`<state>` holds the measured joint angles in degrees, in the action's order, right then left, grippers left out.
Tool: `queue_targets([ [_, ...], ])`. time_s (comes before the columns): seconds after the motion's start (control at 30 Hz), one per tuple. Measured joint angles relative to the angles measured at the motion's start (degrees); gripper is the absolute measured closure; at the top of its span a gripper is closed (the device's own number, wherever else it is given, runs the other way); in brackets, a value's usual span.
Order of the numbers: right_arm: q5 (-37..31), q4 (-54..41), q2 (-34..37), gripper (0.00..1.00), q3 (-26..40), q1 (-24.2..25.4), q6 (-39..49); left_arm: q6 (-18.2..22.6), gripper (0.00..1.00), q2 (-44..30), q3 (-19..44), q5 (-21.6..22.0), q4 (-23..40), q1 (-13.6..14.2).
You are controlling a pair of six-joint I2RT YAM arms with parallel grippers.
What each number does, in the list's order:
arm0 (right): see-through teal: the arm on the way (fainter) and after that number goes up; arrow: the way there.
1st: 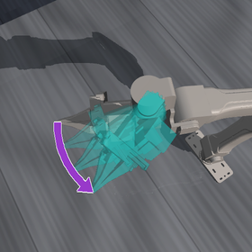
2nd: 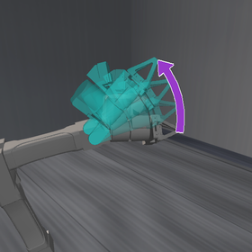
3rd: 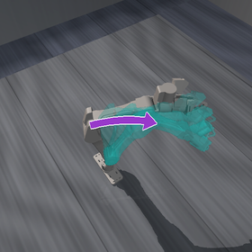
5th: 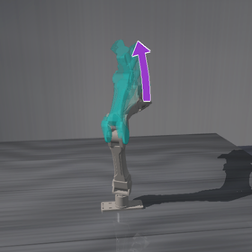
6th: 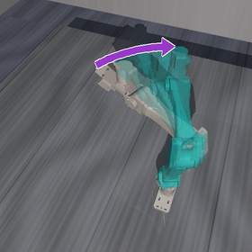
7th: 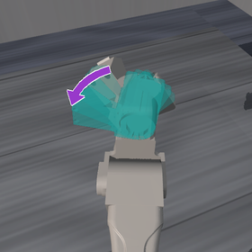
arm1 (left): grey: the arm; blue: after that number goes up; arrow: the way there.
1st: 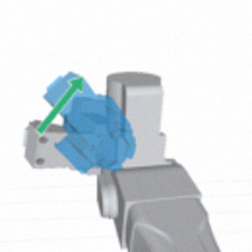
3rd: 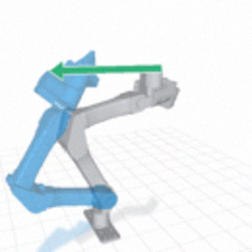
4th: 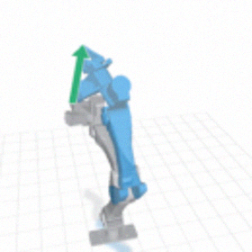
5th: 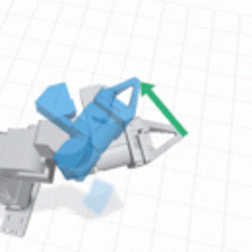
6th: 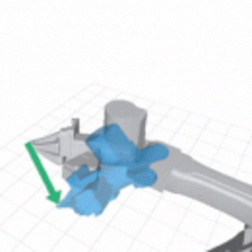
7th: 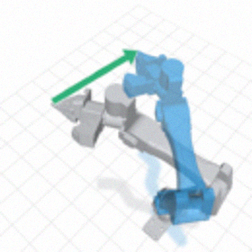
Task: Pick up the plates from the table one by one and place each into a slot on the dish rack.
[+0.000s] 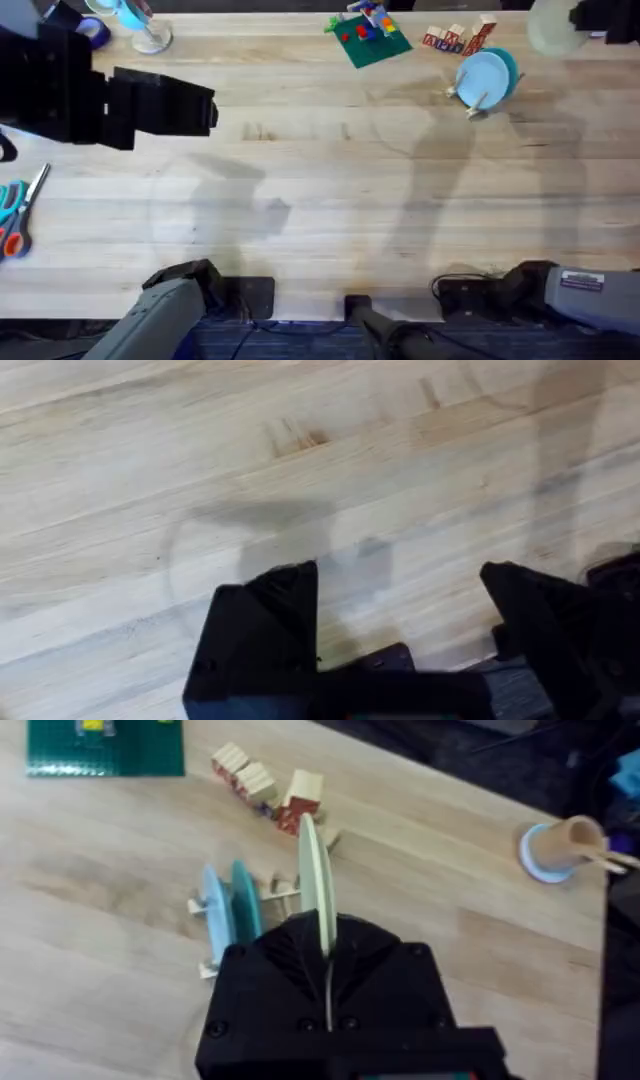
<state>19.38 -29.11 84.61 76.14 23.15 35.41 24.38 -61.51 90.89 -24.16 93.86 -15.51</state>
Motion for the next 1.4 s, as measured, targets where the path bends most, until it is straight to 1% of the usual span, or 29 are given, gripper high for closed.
queue_targets([
  [0.2, 0.1, -0.4, 0.2, 0.973, 0.0, -1.3, -0.9, 0.0, 0.008, 0.0, 0.0, 0.0, 0.0, 0.0],
  [0.7, 0.2, -1.2, 0.2, 0.973, 0.0, -1.3, -1.1, 0.0, 0.008, 0.0, 0.0, 0.0, 0.0, 0.0],
  [1.13, 0.2, -1.2, 4.6, 0.973, 0.0, -1.3, -1.1, 0.0, 0.008, 0.0, 0.0, 0.0, 0.0, 0.0],
  [1.4, 0.2, -1.2, 5.0, 0.973, 0.0, -1.3, -1.1, 0.0, 0.008, 0.0, 0.0, 0.0, 0.0, 0.0],
])
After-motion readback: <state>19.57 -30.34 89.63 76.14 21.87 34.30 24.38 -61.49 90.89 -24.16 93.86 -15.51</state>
